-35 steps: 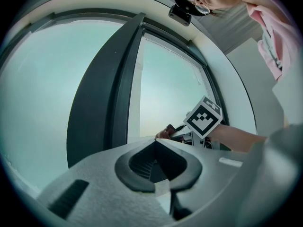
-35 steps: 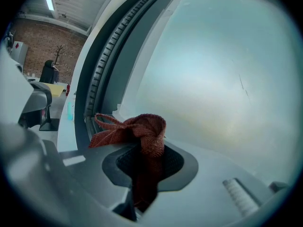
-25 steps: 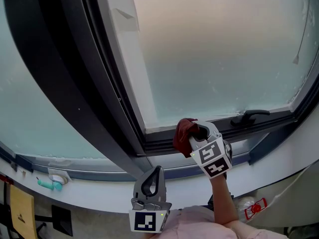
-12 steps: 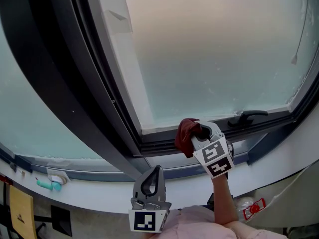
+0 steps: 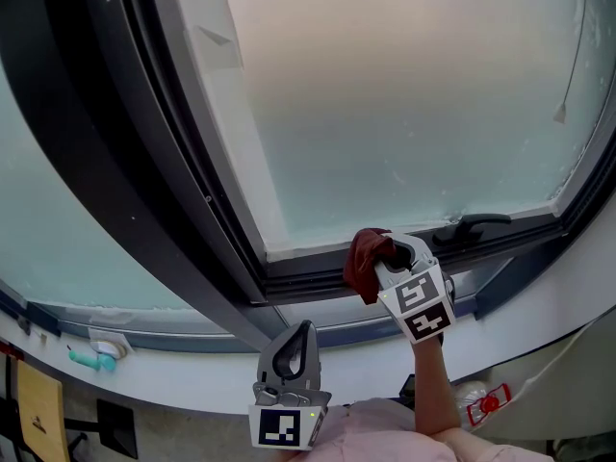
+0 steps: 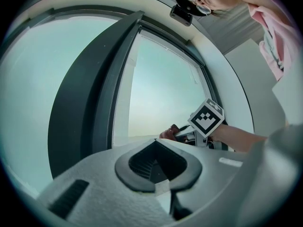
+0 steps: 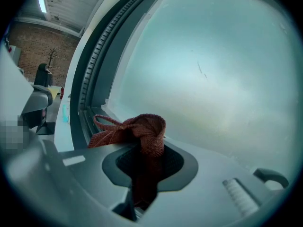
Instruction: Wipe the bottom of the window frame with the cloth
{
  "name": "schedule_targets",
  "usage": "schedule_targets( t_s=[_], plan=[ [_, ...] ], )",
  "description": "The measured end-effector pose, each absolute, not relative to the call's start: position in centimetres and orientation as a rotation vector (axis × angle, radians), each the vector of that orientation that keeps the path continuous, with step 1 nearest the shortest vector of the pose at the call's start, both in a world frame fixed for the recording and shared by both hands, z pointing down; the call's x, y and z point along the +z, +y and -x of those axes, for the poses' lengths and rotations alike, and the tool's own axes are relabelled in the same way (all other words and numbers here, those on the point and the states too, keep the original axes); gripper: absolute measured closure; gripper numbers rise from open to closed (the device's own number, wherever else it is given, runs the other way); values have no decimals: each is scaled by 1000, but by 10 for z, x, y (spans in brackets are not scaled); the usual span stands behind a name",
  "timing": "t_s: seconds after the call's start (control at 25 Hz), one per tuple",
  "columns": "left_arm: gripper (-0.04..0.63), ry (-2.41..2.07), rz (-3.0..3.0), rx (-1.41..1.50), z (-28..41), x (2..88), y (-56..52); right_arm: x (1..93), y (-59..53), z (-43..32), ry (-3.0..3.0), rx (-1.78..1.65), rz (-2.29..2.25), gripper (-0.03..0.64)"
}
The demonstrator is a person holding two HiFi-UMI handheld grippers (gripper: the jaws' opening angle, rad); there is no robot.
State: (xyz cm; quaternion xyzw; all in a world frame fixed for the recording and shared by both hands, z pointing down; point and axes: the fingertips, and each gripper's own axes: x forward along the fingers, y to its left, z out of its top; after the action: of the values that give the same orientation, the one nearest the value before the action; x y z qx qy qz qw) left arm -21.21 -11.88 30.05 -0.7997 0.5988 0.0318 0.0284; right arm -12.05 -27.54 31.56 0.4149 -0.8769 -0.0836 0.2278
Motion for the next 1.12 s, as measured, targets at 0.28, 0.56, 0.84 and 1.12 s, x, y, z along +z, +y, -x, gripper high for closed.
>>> schedule_targets(
  t_s=[0.28, 0.56, 0.84, 1.12],
  plan=[
    [598, 1836, 2479, 105, 202, 300, -118, 316, -277, 104, -2397, -229, -1175, 555],
    [598, 1805, 2494, 99, 193, 300, -118, 317, -281, 84, -2378, -216, -1217, 555],
    [598, 1783, 2514, 146, 183, 294, -121, 316, -283, 69, -2360, -212, -1254, 556],
    [598, 1724, 2553, 145, 170, 293, -124, 317, -283, 55, -2335, -206, -1291, 556]
  ],
)
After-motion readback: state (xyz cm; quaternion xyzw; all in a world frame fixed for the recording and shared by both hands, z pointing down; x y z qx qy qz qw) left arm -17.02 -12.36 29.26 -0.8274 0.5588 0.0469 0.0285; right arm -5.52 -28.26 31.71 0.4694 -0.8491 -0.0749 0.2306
